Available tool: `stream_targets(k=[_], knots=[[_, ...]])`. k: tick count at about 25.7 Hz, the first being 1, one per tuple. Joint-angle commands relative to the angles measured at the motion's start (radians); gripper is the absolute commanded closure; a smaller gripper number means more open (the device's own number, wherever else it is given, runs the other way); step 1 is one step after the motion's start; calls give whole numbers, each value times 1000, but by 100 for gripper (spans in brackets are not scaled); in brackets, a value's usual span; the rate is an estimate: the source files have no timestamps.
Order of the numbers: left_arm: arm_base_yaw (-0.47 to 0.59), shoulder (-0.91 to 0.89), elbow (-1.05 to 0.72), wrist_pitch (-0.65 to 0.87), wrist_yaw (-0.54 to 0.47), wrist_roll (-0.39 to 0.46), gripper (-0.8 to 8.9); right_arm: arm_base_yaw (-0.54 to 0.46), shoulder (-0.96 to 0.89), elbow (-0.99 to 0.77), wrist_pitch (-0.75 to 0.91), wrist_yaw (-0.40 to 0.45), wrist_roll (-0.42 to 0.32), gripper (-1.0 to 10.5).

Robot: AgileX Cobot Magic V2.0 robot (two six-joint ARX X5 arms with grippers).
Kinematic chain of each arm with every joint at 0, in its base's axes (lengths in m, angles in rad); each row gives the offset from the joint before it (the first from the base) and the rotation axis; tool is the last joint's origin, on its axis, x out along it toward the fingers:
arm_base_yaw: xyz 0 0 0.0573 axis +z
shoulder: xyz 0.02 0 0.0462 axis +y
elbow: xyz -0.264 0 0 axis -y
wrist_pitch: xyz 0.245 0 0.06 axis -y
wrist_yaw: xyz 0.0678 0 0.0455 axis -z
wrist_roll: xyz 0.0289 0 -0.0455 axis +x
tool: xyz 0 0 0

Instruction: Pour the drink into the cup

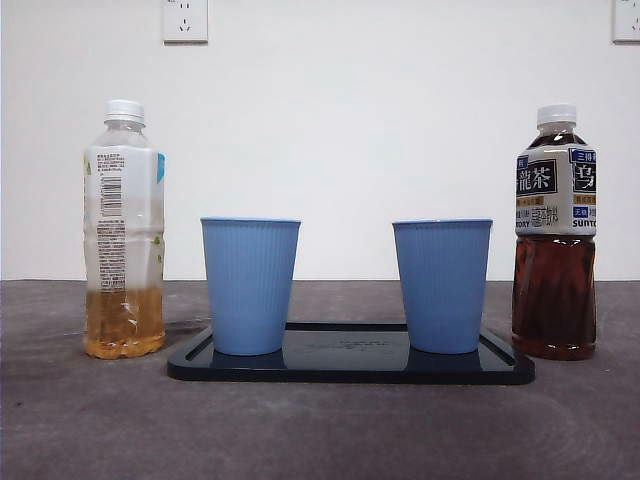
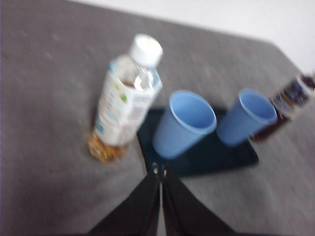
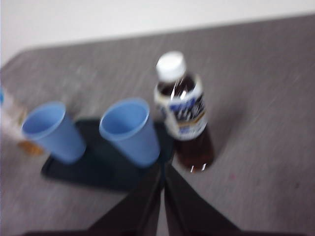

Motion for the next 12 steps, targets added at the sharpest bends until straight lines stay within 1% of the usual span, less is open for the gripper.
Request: stream_targets(k=[1,7,8,9,10,12], knots=[[-2,26,37,-34,33,81,804,16,18,26,-51,-11,-63,938],[-20,25,38,-51,40,87,803,63,19,26,-145,-7,-81,938],[-23,25,38,-55,40,87,792,71,19,26,-158,-7,-80,935],[-25,25,38,-58,40,86,745,76,19,26,-164,-7,-80,909],[-27,25,38,-58,40,85,672,76,19,26,-165,-7,-79,827],[-27,25,38,-58,40,84,466,76,19,26,-165,-6,-74,593]])
